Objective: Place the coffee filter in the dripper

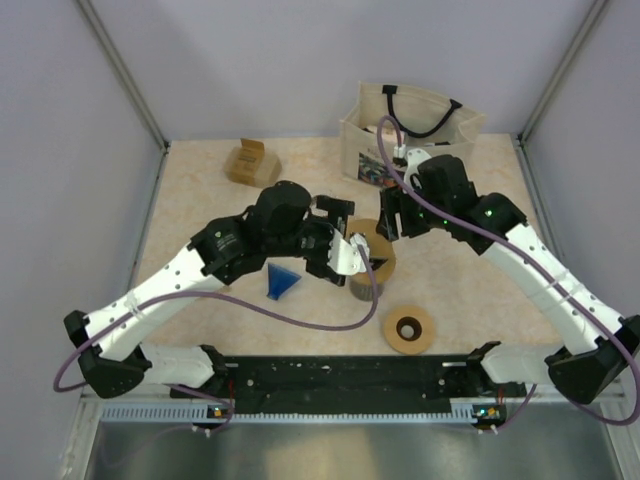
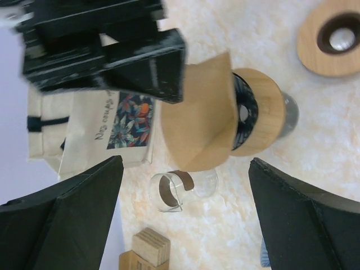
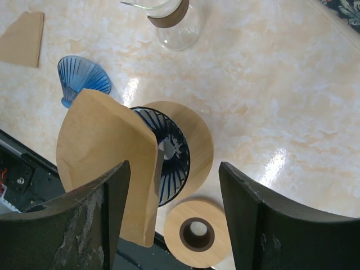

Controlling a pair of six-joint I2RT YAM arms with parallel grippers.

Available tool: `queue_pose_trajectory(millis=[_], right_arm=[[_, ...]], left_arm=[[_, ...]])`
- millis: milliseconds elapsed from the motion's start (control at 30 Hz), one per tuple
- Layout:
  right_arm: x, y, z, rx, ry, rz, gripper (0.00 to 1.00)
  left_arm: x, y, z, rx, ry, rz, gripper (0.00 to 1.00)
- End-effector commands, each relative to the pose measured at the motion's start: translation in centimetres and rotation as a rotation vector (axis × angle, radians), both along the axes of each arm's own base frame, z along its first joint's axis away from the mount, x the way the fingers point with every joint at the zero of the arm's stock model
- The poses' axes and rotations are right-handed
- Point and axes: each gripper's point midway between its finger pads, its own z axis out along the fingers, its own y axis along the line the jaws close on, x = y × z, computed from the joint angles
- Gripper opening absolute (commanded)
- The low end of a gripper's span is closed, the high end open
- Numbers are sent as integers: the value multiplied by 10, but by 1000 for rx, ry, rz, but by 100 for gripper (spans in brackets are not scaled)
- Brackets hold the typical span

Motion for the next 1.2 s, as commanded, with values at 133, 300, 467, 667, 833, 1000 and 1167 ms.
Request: queue_pose_trajectory(millis=[133, 300, 467, 667, 833, 1000, 1167], right_arm=[[-4, 6, 59, 113, -167, 75, 66], [-9, 10, 54, 139, -170, 112, 66], [-16, 20, 39, 147, -145, 192, 58], [-18, 25, 30, 160, -118, 206, 43], [-13, 23, 18, 139, -95, 173, 26], [-9, 18, 9, 114, -87, 140, 22], [-6, 13, 4, 88, -90, 114, 16]], left_arm=[[56, 20, 95, -721, 240, 510, 99], [95, 61, 83, -1014, 600, 894, 99], [79, 48, 27, -944, 833, 899, 99], [52, 37, 8, -939, 980, 817, 99], [51, 23, -10, -860, 1062, 817, 74], [55, 15, -23, -814, 1087, 826, 61], [59, 5, -26, -793, 1111, 804, 47]])
